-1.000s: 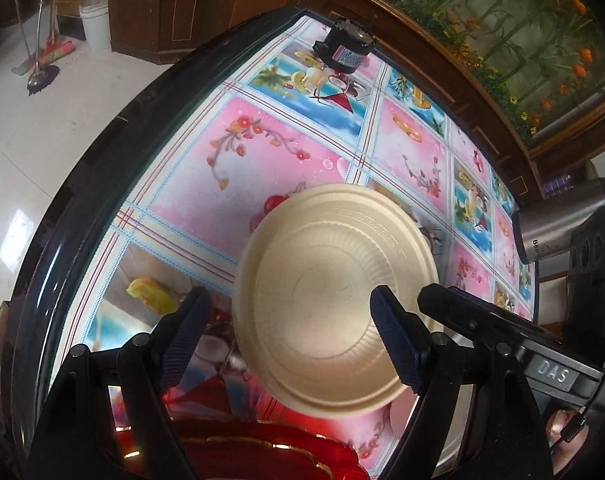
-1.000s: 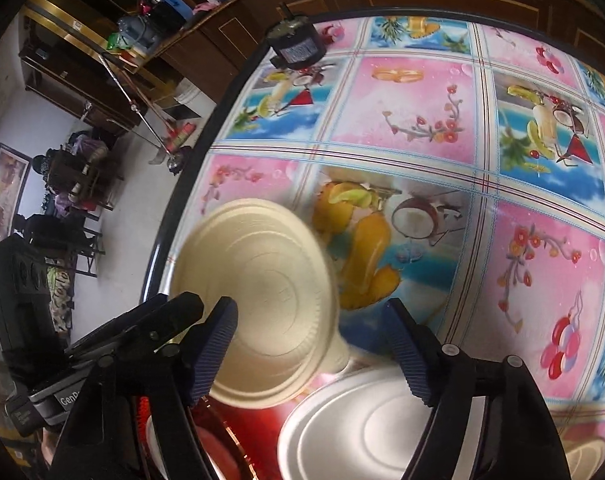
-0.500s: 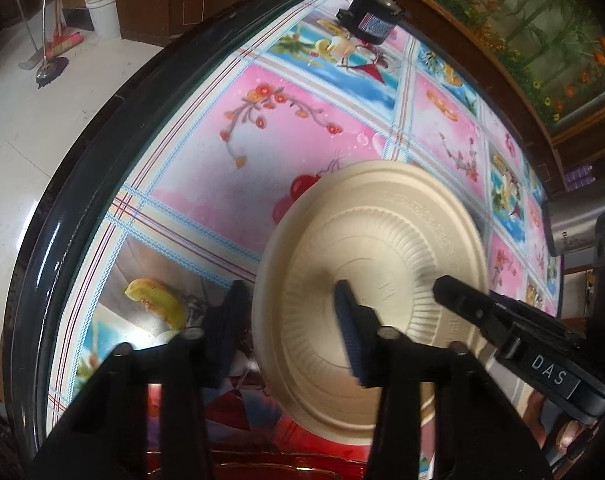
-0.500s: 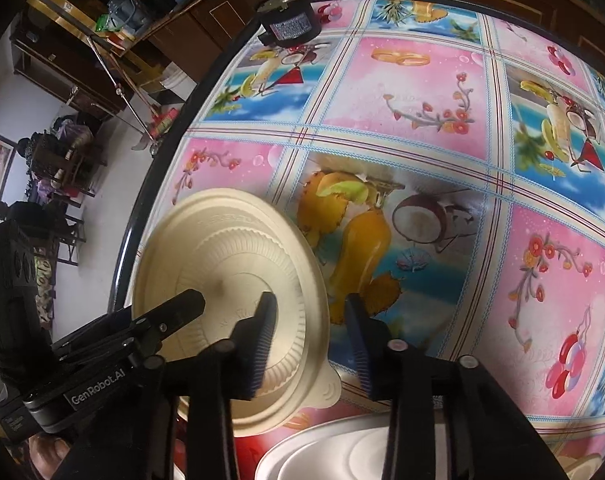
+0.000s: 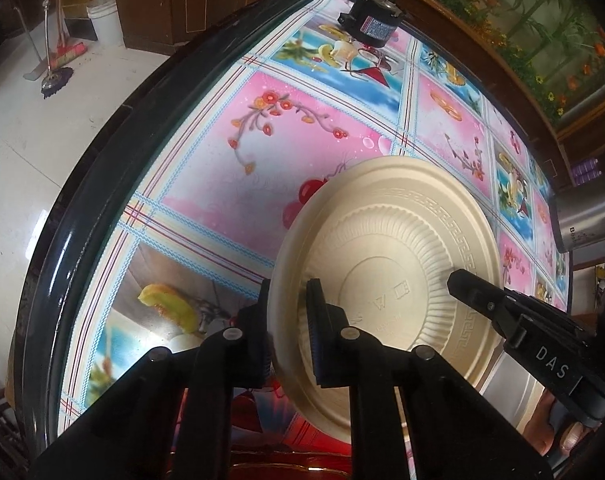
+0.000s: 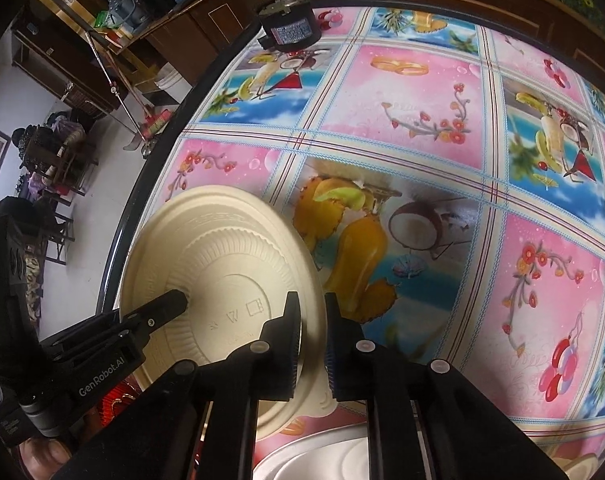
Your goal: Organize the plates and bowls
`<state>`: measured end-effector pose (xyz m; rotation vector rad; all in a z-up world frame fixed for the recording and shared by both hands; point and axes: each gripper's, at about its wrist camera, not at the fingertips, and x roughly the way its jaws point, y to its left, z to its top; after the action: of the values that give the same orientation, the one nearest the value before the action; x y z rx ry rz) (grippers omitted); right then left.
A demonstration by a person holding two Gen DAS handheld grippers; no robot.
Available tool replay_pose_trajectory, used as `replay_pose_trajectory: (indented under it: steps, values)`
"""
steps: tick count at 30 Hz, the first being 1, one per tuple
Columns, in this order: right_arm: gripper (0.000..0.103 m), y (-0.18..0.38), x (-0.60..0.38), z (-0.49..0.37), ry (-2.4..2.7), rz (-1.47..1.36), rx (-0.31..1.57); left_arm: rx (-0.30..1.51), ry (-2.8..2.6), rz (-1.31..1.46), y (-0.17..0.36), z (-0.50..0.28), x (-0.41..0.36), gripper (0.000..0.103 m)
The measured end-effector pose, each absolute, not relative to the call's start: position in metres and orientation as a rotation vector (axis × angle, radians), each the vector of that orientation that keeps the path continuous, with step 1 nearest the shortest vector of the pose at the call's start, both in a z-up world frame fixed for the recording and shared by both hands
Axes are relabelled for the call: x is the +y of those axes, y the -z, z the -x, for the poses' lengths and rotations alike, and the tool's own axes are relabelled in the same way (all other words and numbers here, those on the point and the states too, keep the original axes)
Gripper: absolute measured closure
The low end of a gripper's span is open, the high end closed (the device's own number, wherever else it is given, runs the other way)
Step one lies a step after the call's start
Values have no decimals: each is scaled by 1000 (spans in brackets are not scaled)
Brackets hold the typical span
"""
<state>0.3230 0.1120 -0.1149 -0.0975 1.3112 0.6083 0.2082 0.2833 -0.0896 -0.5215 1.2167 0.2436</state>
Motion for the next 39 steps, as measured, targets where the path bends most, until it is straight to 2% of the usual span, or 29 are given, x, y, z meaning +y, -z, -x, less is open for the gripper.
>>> replay_pose_trajectory:
  steps: [21,39]
  values:
    - [92,56,104,-289,-633,91,1189,1096,-247,473,32,-173,272,91]
    - [92,8,53,-180,-637,79,1076,973,-234,394,-8,-74,225,90]
